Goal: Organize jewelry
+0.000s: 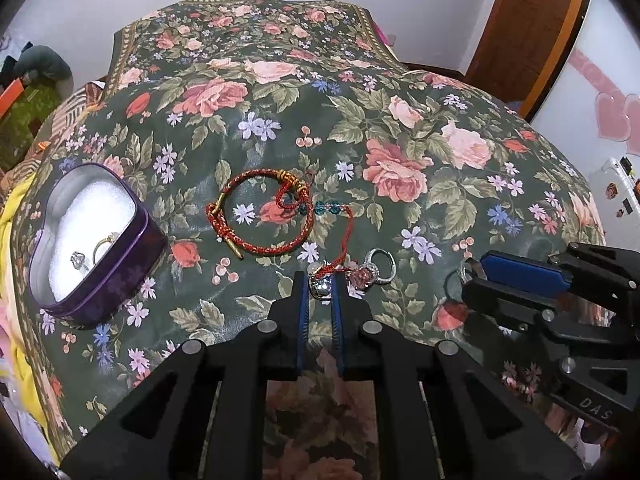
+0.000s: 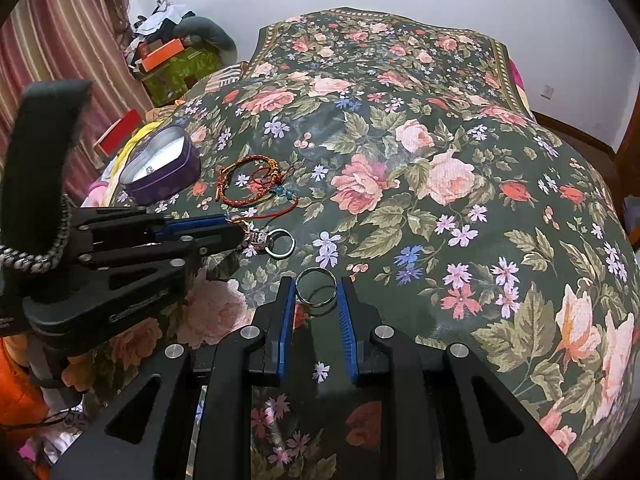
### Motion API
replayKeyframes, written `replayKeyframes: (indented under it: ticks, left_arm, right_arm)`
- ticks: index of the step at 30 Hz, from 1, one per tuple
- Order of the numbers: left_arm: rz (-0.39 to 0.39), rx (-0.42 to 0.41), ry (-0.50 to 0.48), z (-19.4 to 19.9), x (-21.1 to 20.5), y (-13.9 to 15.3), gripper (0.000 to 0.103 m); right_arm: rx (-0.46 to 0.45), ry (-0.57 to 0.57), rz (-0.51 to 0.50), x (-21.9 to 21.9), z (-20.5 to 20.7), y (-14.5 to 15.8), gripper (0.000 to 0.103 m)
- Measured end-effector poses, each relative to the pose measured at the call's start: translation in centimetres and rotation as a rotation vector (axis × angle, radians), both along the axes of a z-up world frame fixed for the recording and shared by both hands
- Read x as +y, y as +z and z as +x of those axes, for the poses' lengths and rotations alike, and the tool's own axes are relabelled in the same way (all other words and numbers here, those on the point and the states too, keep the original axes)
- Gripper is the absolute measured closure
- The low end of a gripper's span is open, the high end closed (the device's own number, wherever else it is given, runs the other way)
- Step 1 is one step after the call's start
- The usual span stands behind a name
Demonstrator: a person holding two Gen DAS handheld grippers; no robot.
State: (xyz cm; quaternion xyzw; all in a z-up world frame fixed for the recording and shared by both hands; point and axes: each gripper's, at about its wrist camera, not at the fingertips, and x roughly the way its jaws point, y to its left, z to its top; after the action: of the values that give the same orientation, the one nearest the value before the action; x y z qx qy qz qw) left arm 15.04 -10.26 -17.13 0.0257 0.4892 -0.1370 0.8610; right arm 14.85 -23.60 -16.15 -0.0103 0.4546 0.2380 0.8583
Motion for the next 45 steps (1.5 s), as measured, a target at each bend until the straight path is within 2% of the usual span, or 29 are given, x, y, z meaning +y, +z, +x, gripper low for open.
replayKeyframes:
  ticks: [11, 22, 25, 27, 29, 35, 37, 41, 45]
  left_arm:
    - [-0.001, -0.061, -0.014, -2.3, 0.6, 2.5, 0.094]
    - [0.004, 0.034, -0.021, -5.2, 2.9, 1.3, 0.094]
    - [0.013, 0.038, -0.013, -5.5, 3.2, 1.1, 0.086]
    - [0.019, 0.036, -0.011, -5.5, 3.1, 1.0, 0.070]
    - [0.019, 0.030, -0.014, -5.3, 2.9, 0.9, 0.065]
    - [0.048, 0.018, -0.022, -4.2, 1.8, 0.1, 0.066]
    - [0.050, 0.005, -0.024, -3.9, 1.6, 0.0, 0.082]
    - [0.068, -0.009, -0.029, -3.8, 1.4, 0.1, 0.083]
    - [0.045, -0.029, -0.027, -4.4, 1.8, 1.2, 0.083]
  right_arm:
    - [0.002, -0.011, 0.009, -0.3, -0.3, 0.3, 0.084]
    - [0.004, -0.008, 0.009, -0.2, -0.6, 0.4, 0.084]
    - [0.006, -0.004, 0.008, 0.0, -0.8, 0.4, 0.084]
    - [0.007, -0.003, 0.005, 0.0, -0.9, 0.4, 0.084]
    - [0.009, -0.004, 0.006, 0.0, -1.0, 0.3, 0.084]
    - [0.015, -0.008, 0.009, -0.2, -0.9, 0.3, 0.084]
    - [0.018, -0.009, 0.011, -0.2, -0.9, 0.2, 0.084]
    - [0.017, -0.010, 0.011, -0.2, -0.9, 0.2, 0.084]
    - [0.018, -0.009, 0.012, -0.2, -0.9, 0.2, 0.084]
